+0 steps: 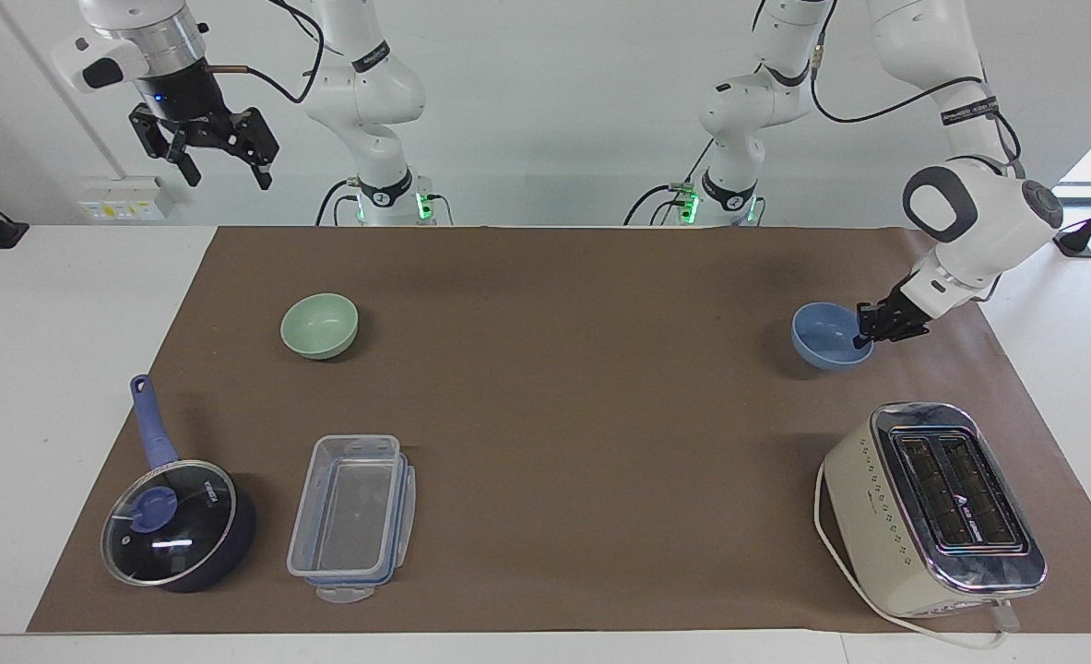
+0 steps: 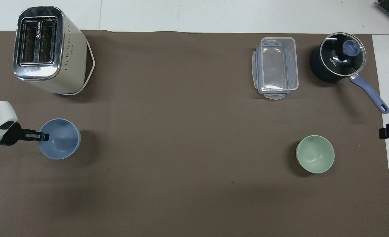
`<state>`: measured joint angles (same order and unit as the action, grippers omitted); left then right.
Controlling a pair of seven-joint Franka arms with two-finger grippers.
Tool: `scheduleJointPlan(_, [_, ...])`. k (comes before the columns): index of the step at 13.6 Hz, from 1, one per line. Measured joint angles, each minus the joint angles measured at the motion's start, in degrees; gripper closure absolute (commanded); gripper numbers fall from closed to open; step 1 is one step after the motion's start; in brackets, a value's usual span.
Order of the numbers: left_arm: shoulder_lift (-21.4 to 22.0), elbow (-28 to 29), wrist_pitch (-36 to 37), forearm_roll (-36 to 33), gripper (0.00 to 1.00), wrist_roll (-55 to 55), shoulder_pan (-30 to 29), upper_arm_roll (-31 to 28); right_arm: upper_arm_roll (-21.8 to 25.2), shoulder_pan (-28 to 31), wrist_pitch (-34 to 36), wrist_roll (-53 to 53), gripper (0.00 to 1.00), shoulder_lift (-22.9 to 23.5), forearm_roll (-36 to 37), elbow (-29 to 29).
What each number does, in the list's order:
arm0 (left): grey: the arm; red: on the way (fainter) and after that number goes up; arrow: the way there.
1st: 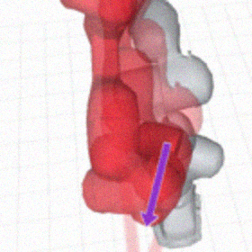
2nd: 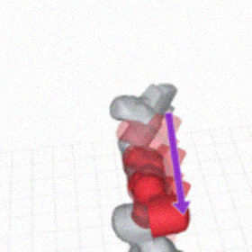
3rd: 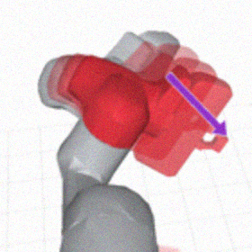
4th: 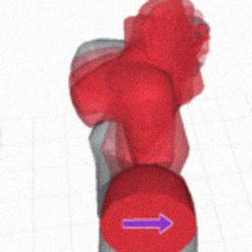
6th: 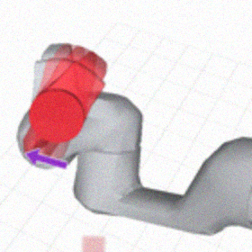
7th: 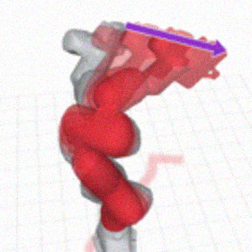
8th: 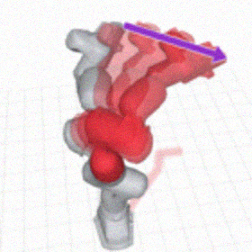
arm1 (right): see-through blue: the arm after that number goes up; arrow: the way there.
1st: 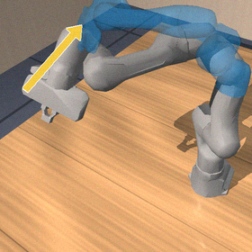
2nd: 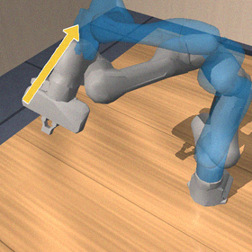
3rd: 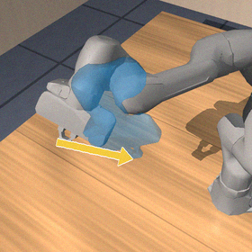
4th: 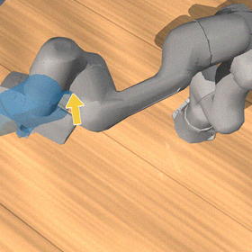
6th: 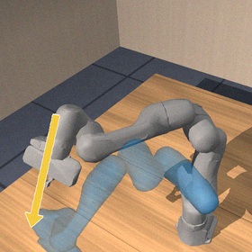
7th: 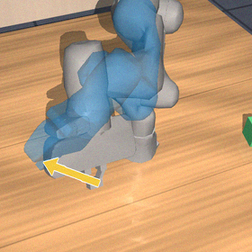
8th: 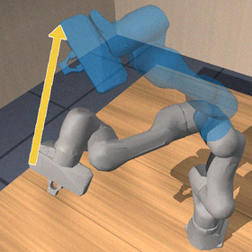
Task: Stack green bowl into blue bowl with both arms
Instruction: 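Slide the blue bowl with the left gripper toward the table center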
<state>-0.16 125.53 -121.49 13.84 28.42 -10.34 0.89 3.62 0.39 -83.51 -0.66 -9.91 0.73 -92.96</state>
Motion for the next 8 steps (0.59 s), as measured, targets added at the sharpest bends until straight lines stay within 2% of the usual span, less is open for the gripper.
scheduleJointPlan(3, [2.2, 0.1, 0.9, 0.0, 1.00, -8.6, 6.9, 0.1, 0.0, 0.0, 0.0, 0.0, 0.00, 0.0, 0.0, 0.0])
scheduleJointPlan(8, [2.5, 0.2, 0.4, 0.0, 1.00, -27.4, 21.9, 0.4, 0.0, 0.0, 0.0, 0.0, 0.00, 0.0, 0.0, 0.0])
